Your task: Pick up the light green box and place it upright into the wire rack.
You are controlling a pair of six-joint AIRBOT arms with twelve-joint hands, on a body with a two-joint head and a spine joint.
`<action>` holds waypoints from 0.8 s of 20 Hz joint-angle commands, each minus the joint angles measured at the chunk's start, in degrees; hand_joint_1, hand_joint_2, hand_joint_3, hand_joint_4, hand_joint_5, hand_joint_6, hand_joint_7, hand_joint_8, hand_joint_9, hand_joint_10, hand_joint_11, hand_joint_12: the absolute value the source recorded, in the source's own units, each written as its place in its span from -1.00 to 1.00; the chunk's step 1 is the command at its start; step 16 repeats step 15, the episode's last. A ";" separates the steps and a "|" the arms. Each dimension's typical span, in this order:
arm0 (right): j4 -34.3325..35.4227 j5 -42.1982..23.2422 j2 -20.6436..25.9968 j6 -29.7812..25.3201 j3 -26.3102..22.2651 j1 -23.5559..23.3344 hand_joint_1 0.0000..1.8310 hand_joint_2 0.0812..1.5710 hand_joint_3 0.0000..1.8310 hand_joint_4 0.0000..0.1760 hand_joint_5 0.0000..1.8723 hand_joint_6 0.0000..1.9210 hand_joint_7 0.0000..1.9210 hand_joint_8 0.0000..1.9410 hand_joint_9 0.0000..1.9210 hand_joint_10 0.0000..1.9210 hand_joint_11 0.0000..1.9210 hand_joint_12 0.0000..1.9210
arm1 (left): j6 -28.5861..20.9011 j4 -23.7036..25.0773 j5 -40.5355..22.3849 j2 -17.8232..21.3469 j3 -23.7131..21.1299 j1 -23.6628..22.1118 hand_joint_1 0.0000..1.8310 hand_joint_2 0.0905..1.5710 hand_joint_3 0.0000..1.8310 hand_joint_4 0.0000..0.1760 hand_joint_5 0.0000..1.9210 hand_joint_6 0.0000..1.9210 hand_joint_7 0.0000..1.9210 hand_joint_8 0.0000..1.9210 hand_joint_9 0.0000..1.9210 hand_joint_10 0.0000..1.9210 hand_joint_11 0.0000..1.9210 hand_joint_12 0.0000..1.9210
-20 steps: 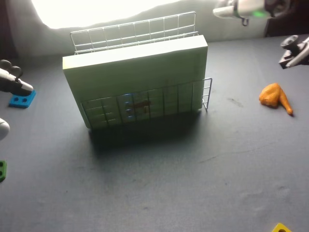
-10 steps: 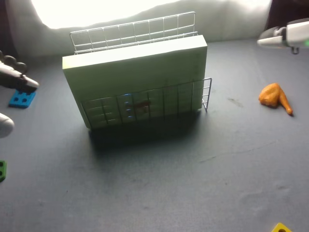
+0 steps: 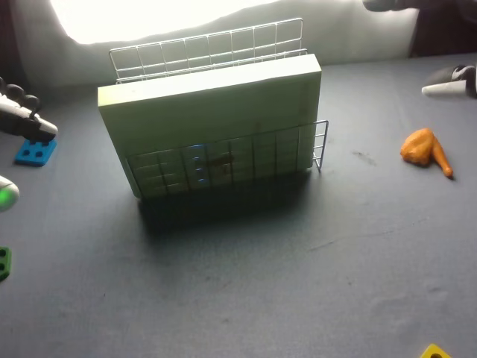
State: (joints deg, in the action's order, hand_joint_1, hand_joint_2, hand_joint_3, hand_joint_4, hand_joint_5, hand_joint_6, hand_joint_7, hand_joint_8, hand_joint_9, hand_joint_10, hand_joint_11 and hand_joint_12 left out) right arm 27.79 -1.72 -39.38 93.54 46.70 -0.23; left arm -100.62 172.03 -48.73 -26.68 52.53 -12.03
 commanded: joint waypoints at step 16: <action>-78.95 -33.37 -4.56 -67.70 7.07 7.00 -0.15 0.38 -0.99 -1.00 -0.62 -0.99 -0.50 -0.96 -0.82 -0.08 -1.00 0.72 | -0.18 0.55 4.73 -0.42 2.21 -0.95 -0.81 0.58 -1.00 -0.75 -0.73 -1.00 -0.71 -1.00 -0.74 -0.99 -1.00 -0.46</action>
